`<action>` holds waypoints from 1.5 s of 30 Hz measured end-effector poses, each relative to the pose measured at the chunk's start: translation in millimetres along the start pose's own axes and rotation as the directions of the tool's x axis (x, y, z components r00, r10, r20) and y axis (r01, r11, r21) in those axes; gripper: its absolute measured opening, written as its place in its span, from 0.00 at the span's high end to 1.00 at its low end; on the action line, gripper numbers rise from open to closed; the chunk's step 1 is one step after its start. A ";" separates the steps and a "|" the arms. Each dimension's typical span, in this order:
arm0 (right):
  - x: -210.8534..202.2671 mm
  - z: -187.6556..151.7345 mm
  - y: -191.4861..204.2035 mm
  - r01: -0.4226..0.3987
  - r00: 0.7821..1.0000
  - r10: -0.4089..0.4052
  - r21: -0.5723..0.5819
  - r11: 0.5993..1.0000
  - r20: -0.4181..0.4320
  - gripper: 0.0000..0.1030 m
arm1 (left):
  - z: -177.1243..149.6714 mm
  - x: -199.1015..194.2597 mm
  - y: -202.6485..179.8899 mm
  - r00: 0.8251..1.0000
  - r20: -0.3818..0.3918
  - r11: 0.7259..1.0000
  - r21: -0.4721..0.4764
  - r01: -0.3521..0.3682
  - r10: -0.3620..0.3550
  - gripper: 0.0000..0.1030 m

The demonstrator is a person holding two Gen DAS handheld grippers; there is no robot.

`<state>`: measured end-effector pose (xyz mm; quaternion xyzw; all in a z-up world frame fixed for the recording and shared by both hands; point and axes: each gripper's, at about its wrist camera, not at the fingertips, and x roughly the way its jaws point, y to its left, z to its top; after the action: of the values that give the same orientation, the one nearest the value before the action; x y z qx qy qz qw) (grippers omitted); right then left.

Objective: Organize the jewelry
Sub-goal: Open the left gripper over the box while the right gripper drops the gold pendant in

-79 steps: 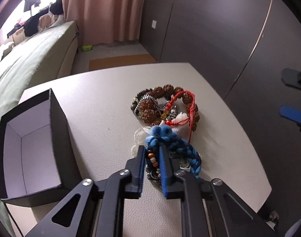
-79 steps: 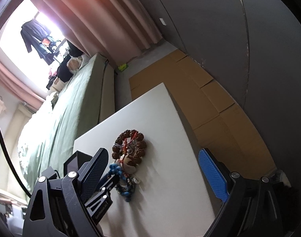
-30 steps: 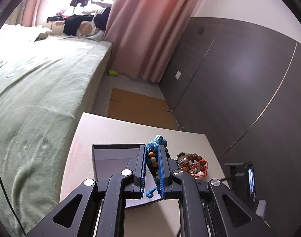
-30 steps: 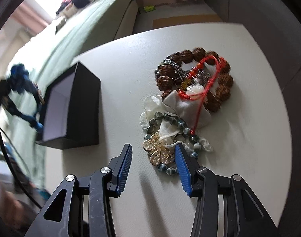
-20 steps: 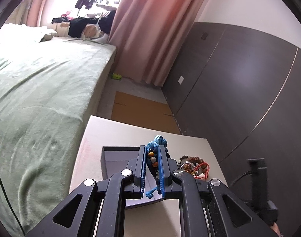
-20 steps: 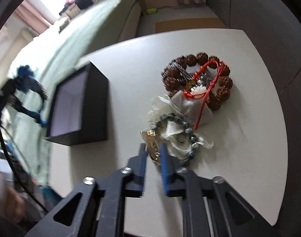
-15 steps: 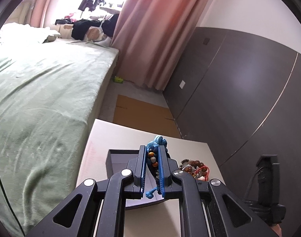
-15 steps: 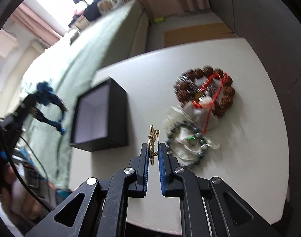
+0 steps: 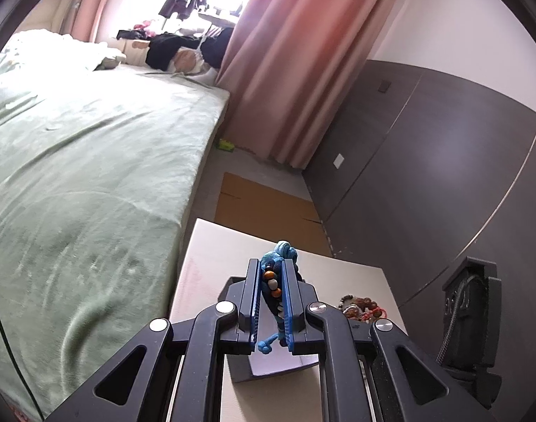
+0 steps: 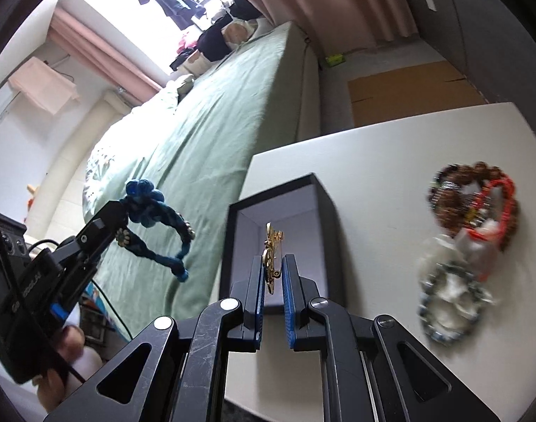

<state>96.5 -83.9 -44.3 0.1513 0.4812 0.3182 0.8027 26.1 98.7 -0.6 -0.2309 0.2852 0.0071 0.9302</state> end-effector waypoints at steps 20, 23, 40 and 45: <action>-45.8 8.7 -55.0 0.004 0.994 -0.020 0.146 0.989 0.107 0.37 | -18.1 63.9 -14.8 0.987 -0.162 0.999 0.036 0.002 0.004 0.89; -52.8 10.5 -65.6 0.034 0.993 -0.051 0.162 0.986 0.103 0.37 | -26.1 75.3 -19.8 0.979 -0.201 0.998 0.054 -0.010 0.020 0.89; -66.1 4.7 -81.1 0.084 0.991 -0.102 0.188 0.979 0.087 0.37 | -39.7 77.6 -8.2 0.937 -0.341 0.997 0.015 -0.080 0.081 0.61; -75.4 -1.0 -81.3 0.110 0.988 -0.126 0.169 0.979 0.087 0.37 | -37.1 63.2 -15.1 0.954 -0.297 0.999 0.013 -0.042 0.044 0.58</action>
<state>100.1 -194.6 -38.5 0.2033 0.4743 0.2215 0.8274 61.7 61.7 -55.0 -0.2201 0.4268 -0.0084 0.8771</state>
